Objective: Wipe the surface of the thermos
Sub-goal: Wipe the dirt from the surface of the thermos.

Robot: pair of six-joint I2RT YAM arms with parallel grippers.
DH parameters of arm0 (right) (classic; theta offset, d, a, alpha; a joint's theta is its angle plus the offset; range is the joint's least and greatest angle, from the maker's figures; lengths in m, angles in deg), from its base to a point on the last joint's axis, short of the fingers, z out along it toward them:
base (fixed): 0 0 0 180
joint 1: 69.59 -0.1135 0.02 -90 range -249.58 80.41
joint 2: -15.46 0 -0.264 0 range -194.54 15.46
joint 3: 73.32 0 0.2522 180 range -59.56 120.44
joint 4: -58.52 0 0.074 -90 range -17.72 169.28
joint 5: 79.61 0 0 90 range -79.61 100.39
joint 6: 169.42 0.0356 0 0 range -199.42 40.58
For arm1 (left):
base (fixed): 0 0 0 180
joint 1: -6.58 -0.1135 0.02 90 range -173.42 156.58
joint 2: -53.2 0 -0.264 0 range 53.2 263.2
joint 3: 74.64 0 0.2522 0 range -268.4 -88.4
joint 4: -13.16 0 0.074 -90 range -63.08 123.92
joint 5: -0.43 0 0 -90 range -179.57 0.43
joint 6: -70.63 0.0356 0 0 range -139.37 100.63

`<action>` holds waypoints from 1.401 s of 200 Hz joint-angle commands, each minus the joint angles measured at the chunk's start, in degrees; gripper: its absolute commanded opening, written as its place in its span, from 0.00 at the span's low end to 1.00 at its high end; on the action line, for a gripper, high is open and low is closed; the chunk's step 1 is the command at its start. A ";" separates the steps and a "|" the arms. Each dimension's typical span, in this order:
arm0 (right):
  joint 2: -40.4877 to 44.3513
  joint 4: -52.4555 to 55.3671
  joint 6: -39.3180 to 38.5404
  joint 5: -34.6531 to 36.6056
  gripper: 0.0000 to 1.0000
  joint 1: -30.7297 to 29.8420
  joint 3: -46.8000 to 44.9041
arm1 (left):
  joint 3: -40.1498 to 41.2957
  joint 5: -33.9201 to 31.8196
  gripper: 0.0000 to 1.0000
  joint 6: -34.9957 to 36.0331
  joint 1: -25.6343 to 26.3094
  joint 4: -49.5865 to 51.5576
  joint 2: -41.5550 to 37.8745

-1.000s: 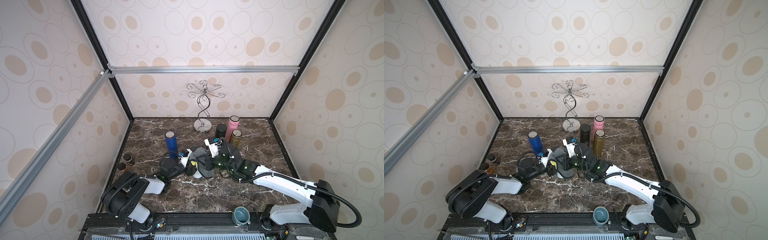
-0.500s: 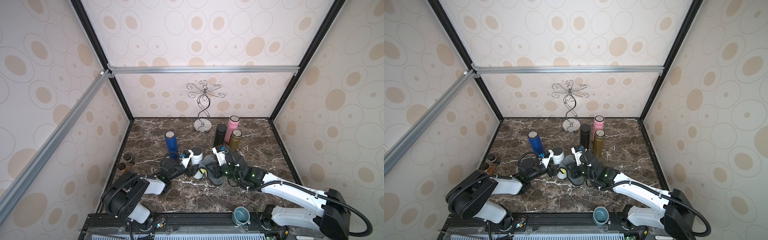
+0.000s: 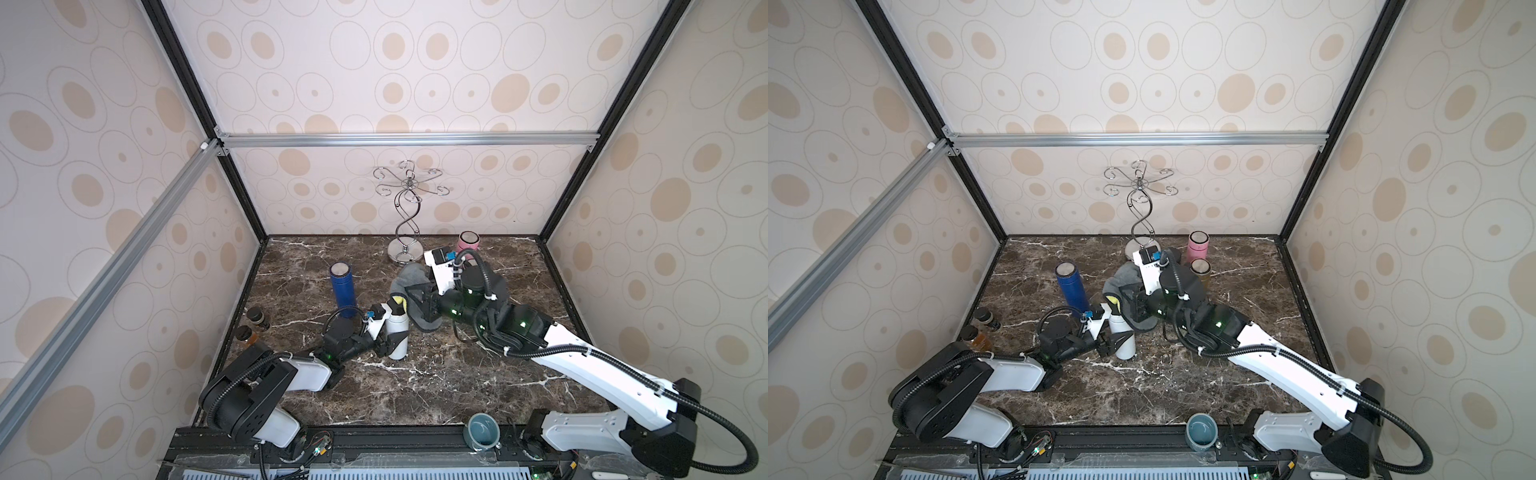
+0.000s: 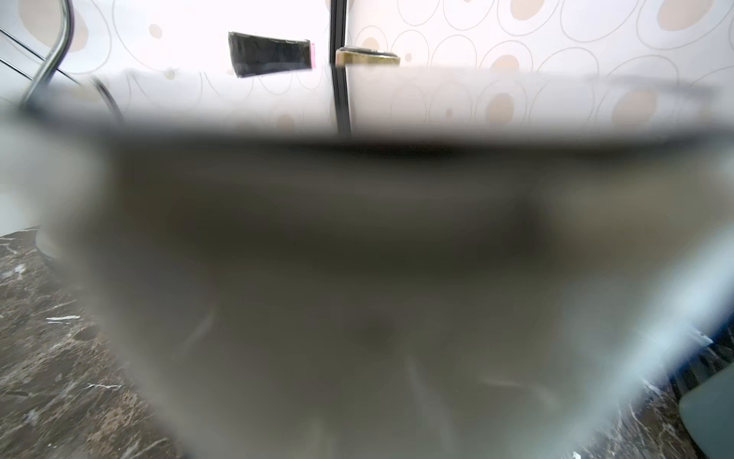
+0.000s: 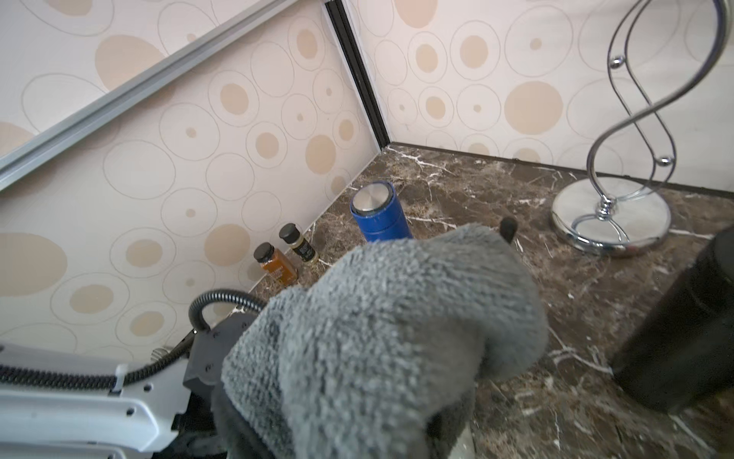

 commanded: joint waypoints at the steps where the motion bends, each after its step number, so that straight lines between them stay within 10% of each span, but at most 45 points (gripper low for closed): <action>1: -5.92 -0.28 -1.74 -0.82 0.00 -0.24 3.50 | -1.54 -0.36 0.00 1.76 0.49 -2.80 -1.41; 204: -10.68 8.34 -4.33 25.91 0.00 -0.19 0.19 | -0.66 -1.27 0.00 2.14 0.68 -2.18 -2.11; 280: -6.77 4.80 -3.88 9.96 0.00 -0.28 4.95 | -0.77 -3.09 0.00 2.31 0.66 -2.01 -1.67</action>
